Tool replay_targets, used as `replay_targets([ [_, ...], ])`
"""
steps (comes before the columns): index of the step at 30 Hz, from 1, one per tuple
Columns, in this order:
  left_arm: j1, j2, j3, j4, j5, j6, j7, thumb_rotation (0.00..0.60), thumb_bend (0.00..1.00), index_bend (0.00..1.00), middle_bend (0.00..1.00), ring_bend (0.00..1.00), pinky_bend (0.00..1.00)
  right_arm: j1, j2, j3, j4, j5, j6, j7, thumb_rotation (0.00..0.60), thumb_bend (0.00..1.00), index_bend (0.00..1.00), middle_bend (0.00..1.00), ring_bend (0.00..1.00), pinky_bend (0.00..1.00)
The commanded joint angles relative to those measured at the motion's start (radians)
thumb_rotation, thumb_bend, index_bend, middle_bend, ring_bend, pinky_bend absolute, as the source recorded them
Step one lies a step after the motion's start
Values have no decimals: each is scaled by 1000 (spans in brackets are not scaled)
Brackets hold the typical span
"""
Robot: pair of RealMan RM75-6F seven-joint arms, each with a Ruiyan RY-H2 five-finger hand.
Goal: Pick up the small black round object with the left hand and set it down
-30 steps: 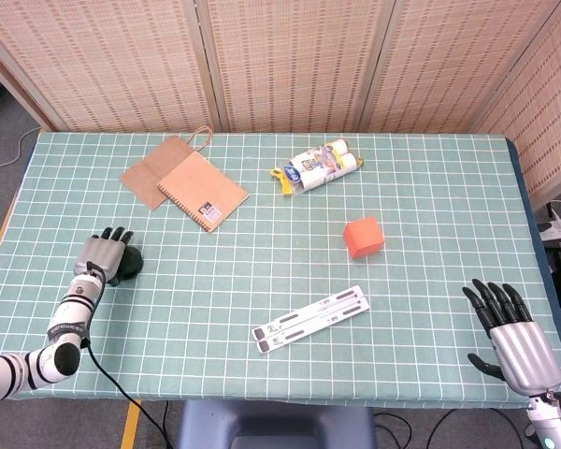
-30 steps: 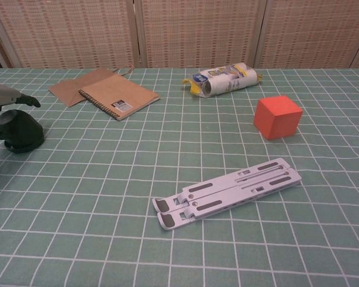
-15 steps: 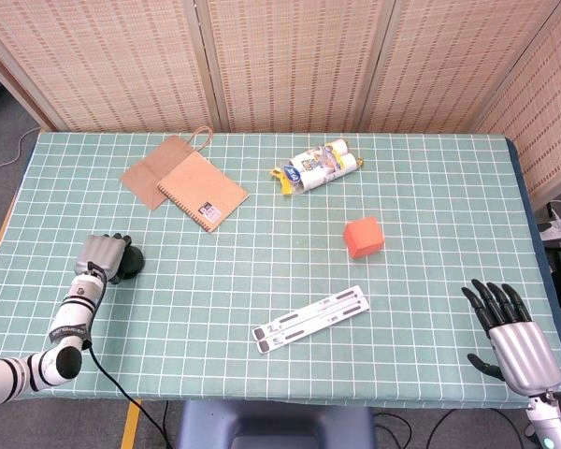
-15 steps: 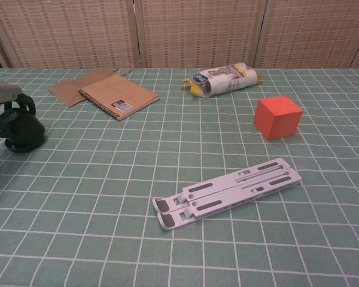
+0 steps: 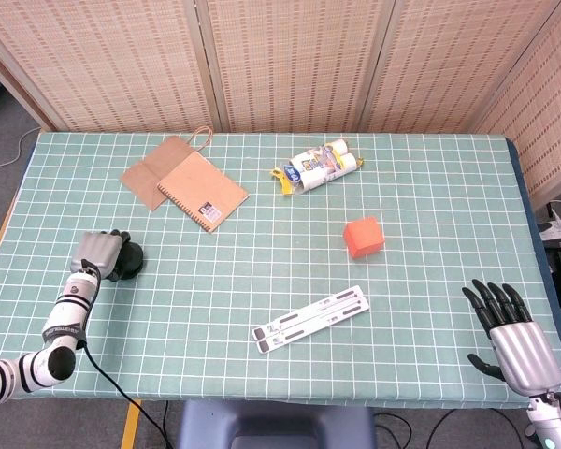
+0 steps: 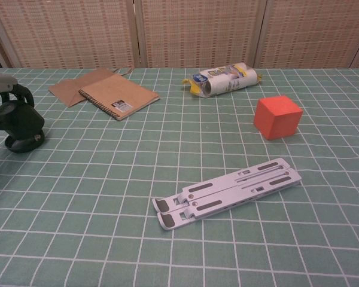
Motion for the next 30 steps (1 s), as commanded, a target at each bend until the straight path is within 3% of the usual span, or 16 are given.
replay_targets([
  [1, 5, 17, -4, -13, 2, 8, 1, 600, 392, 394, 437, 465, 569, 0, 0, 0, 0, -1, -1, 0, 600, 62, 0, 0, 0, 0],
  [10, 16, -5, 42, 56, -118, 48, 125, 600, 389, 418, 475, 488, 552, -2, 7, -4, 0, -10, 5, 14, 600, 62, 0, 0, 0, 0],
  [15, 6, 4, 44, 83, -247, -13, 172, 600, 401, 410, 491, 514, 559, -1, 8, -9, 1, -20, 3, 15, 600, 62, 0, 0, 0, 0],
  [21, 4, -6, 44, 110, -263, -45, 175, 600, 401, 362, 455, 497, 520, -1, 5, -8, 1, -19, 2, 8, 600, 62, 0, 0, 0, 0],
  [24, 5, -12, 47, 120, -270, -55, 178, 600, 401, 215, 292, 379, 448, -1, 3, -9, 0, -17, -1, 3, 600, 62, 0, 0, 0, 0],
  [27, 7, -16, 45, 129, -277, -56, 174, 600, 397, 51, 42, 100, 394, -1, 1, -7, -1, -16, -1, 0, 600, 62, 0, 0, 0, 0],
  [28, 7, -15, 43, 130, -279, -59, 171, 600, 396, 15, 3, 31, 370, -1, 1, -7, 0, -15, 1, -1, 600, 62, 0, 0, 0, 0],
  [30, 8, -14, 43, 130, -280, -61, 169, 600, 393, 0, 0, 5, 344, -2, 0, -6, 0, -15, 1, 0, 600, 62, 0, 0, 0, 0],
])
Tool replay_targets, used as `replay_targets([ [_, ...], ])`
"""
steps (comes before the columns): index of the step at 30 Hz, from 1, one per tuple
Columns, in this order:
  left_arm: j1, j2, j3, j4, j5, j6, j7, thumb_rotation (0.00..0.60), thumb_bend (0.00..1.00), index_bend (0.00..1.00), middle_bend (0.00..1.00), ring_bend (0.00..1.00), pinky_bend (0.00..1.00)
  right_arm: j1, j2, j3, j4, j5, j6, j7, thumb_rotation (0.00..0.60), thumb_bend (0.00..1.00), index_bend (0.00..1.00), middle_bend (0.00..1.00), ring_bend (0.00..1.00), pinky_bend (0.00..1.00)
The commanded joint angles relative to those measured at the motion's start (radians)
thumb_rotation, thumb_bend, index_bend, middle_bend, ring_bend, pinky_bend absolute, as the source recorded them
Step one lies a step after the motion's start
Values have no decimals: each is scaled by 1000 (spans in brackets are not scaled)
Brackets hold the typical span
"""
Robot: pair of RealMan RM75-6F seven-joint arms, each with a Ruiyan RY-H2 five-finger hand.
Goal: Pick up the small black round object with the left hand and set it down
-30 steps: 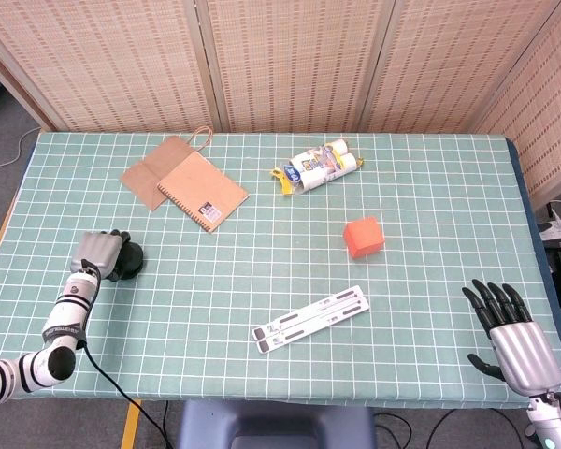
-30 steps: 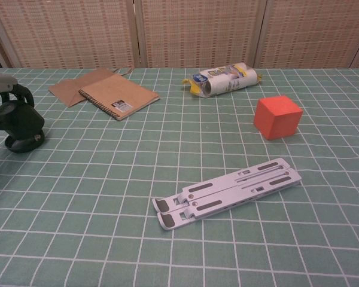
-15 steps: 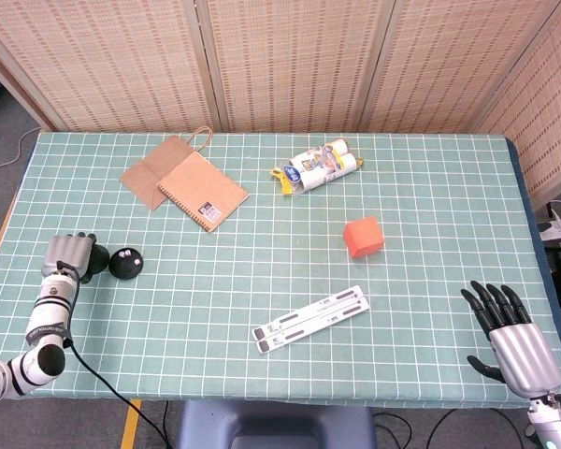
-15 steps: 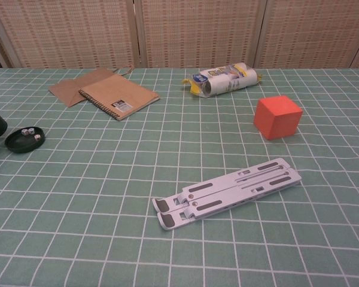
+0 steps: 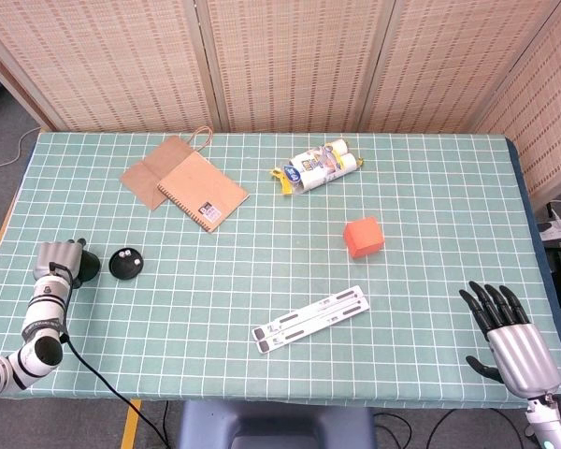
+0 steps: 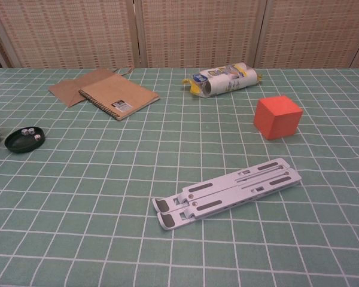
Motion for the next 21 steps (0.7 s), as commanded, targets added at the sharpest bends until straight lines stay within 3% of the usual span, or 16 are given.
replay_targets([
  [1, 1, 1, -1, 1, 0, 0, -1, 600, 393, 0, 0, 0, 330, 0, 0, 0, 0, 0, 0, 0, 600, 62, 0, 0, 0, 0],
  [8, 7, 4, -11, -8, 5, 12, -16, 600, 413, 0, 0, 0, 322, -2, 1, 0, 0, -1, 5, 4, 600, 62, 0, 0, 0, 0],
  [10, 22, 18, -37, -34, 60, 32, -69, 600, 406, 0, 0, 0, 306, -4, 2, 1, 0, -3, 10, 7, 600, 61, 0, 0, 0, 0],
  [13, 94, 37, -98, -105, 292, 159, -250, 600, 394, 0, 0, 0, 279, -5, -1, 4, 2, -2, 15, 6, 600, 62, 0, 0, 0, 0],
  [16, 208, 31, -132, -166, 614, 358, -526, 600, 394, 0, 0, 0, 251, -4, -5, 3, 1, 3, 7, 3, 600, 62, 0, 0, 0, 0],
  [19, 318, 60, -81, -254, 855, 486, -736, 600, 391, 0, 0, 0, 199, -1, -8, -1, 0, -2, 1, 6, 600, 62, 0, 0, 0, 0],
  [21, 408, 104, -1, -332, 992, 559, -836, 600, 391, 0, 0, 0, 158, -1, -7, -4, 0, -6, 0, 9, 600, 62, 0, 0, 0, 0],
])
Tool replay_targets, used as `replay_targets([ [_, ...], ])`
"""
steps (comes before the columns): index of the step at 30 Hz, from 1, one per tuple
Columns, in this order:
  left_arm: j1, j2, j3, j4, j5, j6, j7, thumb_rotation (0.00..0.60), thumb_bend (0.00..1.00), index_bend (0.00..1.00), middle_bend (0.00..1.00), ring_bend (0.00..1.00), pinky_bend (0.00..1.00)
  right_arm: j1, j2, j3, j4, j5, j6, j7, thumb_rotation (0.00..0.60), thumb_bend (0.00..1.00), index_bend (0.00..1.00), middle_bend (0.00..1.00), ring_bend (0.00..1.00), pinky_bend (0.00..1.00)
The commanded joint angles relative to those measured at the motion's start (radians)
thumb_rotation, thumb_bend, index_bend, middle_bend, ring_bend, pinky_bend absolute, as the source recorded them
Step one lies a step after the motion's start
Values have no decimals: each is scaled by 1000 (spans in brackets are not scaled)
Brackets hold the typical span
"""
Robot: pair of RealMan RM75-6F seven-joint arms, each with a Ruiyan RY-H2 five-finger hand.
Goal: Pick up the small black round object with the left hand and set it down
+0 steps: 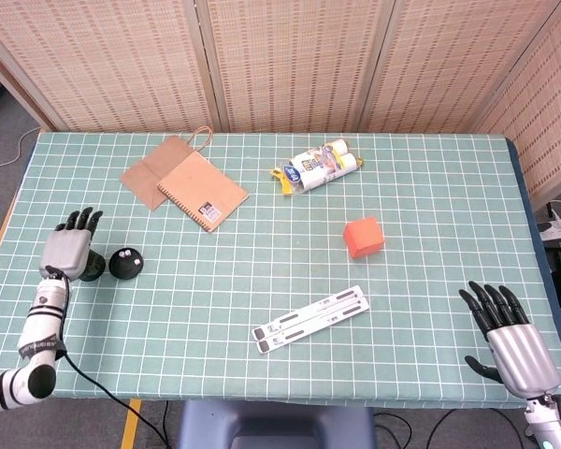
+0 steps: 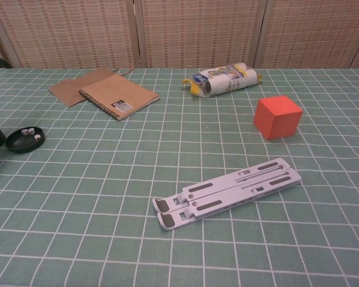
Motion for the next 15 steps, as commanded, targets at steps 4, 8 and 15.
replay_targets([
  [4, 437, 89, 218, -200, 702, 512, -431, 600, 390, 0, 0, 0, 85, -3, 1, -1, 5, -2, 6, 3, 600, 62, 0, 0, 0, 0],
  [8, 553, 37, 260, -106, 788, 624, -400, 600, 403, 0, 0, 0, 58, -6, 2, -5, 2, -3, 5, 2, 600, 62, 0, 0, 0, 0],
  [15, 558, 91, 255, -108, 795, 539, -439, 600, 416, 0, 0, 0, 37, -15, 9, 0, -2, -5, 30, 18, 600, 62, 0, 0, 0, 0],
])
